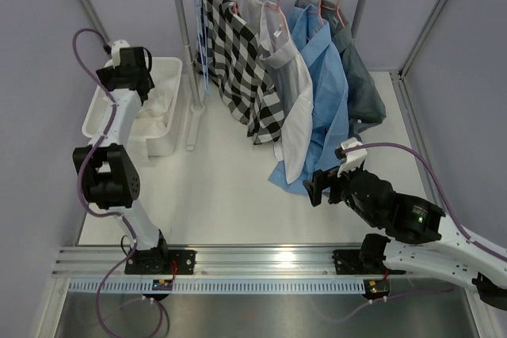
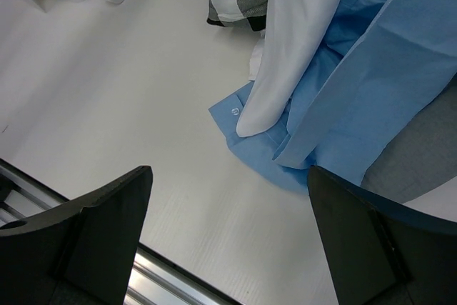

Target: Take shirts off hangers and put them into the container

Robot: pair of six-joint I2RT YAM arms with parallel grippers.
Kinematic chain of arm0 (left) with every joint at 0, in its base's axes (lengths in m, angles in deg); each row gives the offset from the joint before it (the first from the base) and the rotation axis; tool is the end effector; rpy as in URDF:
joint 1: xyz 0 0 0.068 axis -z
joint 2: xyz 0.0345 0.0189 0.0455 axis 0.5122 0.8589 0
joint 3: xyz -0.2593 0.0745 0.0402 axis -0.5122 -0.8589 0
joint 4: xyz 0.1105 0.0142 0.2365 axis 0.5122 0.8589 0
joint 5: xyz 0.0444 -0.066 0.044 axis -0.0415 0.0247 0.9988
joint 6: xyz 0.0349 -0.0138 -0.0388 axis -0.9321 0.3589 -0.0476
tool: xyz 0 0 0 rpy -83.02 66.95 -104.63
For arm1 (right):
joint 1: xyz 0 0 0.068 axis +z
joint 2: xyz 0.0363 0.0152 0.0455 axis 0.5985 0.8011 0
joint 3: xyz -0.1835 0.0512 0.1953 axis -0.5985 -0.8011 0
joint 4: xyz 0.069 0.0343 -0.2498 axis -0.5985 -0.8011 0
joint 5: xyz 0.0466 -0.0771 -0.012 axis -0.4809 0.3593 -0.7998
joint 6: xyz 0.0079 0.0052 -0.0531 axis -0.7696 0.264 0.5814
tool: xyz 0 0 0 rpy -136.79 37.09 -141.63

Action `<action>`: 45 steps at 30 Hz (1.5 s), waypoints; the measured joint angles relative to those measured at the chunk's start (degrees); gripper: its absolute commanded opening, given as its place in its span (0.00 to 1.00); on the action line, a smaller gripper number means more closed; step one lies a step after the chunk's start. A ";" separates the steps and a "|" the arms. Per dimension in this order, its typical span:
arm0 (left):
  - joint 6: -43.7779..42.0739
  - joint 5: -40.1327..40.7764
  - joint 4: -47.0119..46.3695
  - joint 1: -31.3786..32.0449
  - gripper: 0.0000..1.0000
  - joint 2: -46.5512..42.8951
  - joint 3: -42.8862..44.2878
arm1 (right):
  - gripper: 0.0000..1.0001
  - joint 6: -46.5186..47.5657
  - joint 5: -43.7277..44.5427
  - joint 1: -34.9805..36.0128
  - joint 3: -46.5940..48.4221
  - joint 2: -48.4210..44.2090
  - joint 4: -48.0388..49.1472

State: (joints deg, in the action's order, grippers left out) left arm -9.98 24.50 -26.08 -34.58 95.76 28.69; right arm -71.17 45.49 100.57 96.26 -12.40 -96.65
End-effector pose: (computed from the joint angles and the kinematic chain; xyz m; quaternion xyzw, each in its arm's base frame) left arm 0.4171 0.0475 0.3164 -0.2485 0.8330 0.2325 0.4361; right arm 0.0716 0.1039 0.3350 -0.1804 0.8048 0.1709 0.5391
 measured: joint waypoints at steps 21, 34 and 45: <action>10.73 3.13 -0.90 7.15 0.99 -51.15 -50.56 | 1.00 0.17 -2.62 0.00 -0.57 -6.45 1.07; 10.49 9.22 -7.58 12.24 0.99 -42.40 -53.13 | 1.00 0.09 -3.76 0.00 -0.96 -10.08 1.25; 3.43 11.78 -18.56 12.22 0.98 -41.31 -57.40 | 0.99 0.09 -4.22 0.00 -1.33 -10.08 1.46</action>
State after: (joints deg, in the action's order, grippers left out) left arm -6.55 36.28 -44.63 -22.36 54.45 -28.70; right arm -71.09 41.27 100.57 94.93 -22.47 -95.19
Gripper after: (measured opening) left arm 0.983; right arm 0.993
